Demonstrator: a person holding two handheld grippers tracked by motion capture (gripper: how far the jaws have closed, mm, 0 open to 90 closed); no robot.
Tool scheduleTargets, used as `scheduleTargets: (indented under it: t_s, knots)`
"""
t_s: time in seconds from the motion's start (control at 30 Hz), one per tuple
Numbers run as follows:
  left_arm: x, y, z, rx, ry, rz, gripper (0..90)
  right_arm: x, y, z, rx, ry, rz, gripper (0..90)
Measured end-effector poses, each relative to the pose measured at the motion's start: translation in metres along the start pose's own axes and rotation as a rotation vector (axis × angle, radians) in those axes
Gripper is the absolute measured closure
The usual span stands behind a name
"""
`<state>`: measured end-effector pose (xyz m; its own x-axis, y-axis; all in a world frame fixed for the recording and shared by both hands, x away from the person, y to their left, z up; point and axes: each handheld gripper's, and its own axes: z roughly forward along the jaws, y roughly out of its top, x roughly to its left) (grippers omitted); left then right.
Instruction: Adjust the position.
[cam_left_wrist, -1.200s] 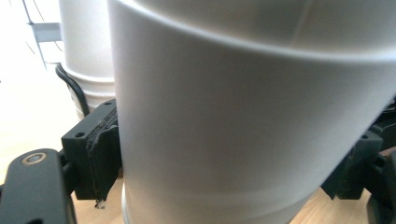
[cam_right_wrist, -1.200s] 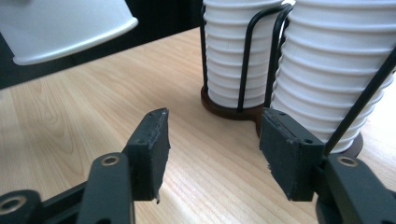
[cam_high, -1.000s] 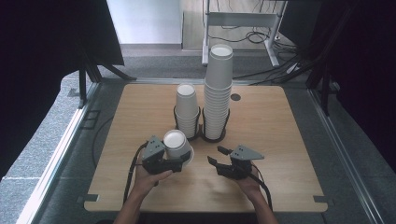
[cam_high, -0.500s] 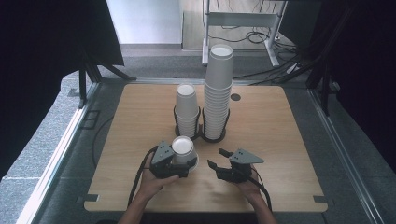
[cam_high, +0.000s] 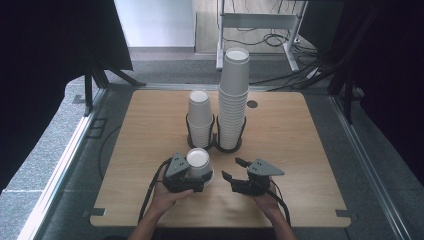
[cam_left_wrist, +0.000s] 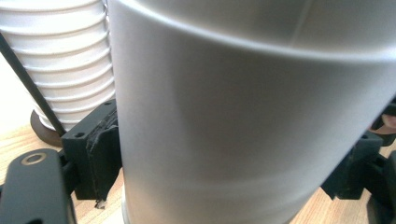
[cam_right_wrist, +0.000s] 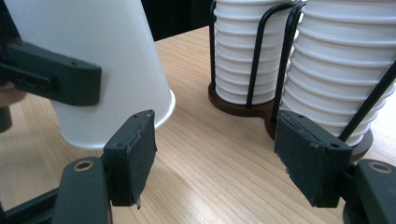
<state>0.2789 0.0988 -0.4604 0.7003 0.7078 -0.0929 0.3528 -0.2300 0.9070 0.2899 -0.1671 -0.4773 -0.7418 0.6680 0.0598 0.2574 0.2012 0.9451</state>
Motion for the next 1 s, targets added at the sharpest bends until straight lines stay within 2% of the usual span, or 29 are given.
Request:
scheduleTargets:
  t_s: [0.13, 0.37, 0.63, 0.77, 1.0]
  knots:
    - [-0.003, -0.002, 0.004, 0.016, 0.004, 0.016, 14.8, -0.001, 0.002, -0.005, -0.024, 0.01, 0.02, 29.5]
    - [-0.009, -0.005, 0.01, 0.042, -0.015, 0.034, 14.8, 0.0, 0.006, -0.009, -0.042, 0.01, 0.018, 29.5]
    - [-0.016, -0.009, 0.016, 0.071, -0.019, 0.058, 14.8, 0.004, 0.008, -0.012, -0.06, 0.037, 0.024, 29.4]
    - [-0.016, -0.012, 0.019, 0.089, -0.024, 0.059, 14.8, 0.008, 0.012, -0.014, -0.079, 0.086, 0.031, 26.9]
    - [-0.02, -0.016, 0.024, 0.11, -0.034, 0.074, 14.8, 0.019, 0.016, -0.012, -0.068, 0.141, 0.015, 21.7]
